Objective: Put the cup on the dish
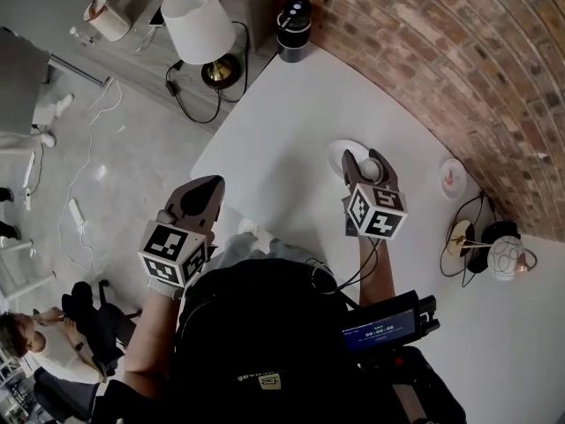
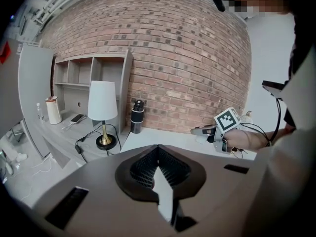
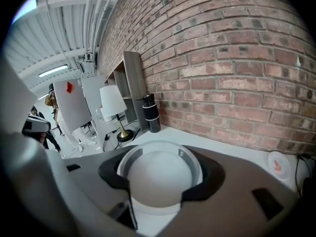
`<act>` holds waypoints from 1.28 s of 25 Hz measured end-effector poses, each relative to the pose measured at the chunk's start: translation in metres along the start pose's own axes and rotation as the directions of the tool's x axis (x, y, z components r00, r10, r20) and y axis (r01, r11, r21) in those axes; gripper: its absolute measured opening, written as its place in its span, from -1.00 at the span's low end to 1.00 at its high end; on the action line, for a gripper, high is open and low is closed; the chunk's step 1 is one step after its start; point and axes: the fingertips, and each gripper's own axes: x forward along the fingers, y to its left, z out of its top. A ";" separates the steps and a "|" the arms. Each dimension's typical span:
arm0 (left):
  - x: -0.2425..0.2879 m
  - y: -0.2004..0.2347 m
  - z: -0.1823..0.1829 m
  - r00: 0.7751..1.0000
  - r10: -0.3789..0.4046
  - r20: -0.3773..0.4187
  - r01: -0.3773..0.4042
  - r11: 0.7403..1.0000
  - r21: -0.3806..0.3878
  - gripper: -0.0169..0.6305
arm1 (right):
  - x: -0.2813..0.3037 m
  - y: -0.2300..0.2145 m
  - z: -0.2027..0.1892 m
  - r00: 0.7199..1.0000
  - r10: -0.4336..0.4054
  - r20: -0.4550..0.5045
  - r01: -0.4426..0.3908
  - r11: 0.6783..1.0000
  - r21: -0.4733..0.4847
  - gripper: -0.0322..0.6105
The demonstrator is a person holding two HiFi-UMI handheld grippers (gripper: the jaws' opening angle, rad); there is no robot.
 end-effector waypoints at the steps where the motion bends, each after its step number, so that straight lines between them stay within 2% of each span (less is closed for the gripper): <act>1: 0.000 0.000 0.000 1.000 0.008 -0.002 -0.008 1.000 -0.002 -0.93 | 0.005 -0.002 -0.002 1.000 0.001 -0.005 -0.001 1.000 -0.006 -0.13; 6: -0.002 0.003 -0.002 0.998 0.055 -0.011 -0.055 0.998 -0.016 -0.93 | 0.029 -0.010 -0.015 0.999 0.000 -0.039 -0.002 0.998 -0.060 -0.14; 14: -0.002 0.000 -0.014 0.992 0.115 -0.051 -0.117 0.992 -0.039 -0.93 | 0.060 -0.024 -0.041 0.994 0.012 -0.107 -0.023 0.995 -0.093 -0.13; 20: -0.001 -0.005 -0.021 0.985 0.150 -0.081 -0.153 0.988 -0.028 -0.93 | 0.079 -0.030 -0.057 0.990 0.023 -0.137 -0.042 0.990 -0.138 -0.14; 32: 0.003 -0.011 -0.028 0.977 0.188 -0.104 -0.193 0.981 -0.037 -0.93 | 0.113 -0.043 -0.088 0.984 0.022 -0.178 -0.049 0.988 -0.148 -0.13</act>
